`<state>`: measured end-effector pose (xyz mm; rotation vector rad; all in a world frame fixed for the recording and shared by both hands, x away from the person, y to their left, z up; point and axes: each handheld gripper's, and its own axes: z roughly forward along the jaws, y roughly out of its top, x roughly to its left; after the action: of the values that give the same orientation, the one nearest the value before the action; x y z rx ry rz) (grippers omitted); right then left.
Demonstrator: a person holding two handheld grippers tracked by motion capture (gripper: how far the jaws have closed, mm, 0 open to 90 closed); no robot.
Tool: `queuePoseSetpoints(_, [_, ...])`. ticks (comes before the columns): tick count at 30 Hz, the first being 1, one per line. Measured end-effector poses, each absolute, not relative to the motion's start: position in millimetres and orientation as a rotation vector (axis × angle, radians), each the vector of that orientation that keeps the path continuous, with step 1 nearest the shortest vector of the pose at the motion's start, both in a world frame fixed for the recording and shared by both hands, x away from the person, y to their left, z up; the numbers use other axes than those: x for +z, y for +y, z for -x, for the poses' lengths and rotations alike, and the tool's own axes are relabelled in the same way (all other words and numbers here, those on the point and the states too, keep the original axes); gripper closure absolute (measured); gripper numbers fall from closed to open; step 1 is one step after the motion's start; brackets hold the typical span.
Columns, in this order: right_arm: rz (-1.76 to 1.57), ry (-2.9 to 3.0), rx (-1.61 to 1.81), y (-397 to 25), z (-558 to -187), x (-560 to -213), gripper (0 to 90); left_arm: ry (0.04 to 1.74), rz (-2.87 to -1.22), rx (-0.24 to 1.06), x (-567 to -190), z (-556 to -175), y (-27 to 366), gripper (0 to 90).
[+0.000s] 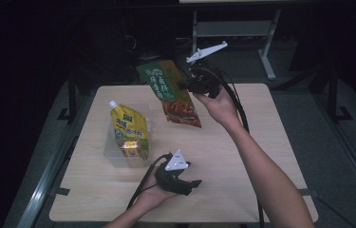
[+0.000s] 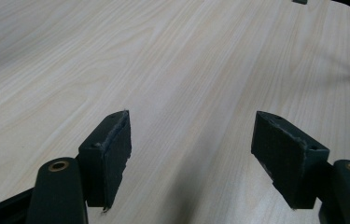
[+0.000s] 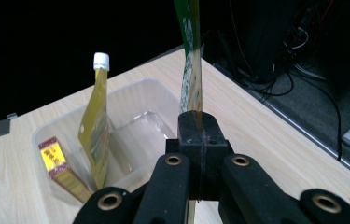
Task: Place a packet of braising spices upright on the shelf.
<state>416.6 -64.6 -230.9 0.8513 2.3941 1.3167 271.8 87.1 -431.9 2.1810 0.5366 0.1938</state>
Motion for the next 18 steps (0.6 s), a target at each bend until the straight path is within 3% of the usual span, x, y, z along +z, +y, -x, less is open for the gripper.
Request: queuePoseSetpoints(18, [-0.782,2.403,1.344,-20,-432,-220,90.0,0.560,-2.164,0.200,-433,-273,93,27.9])
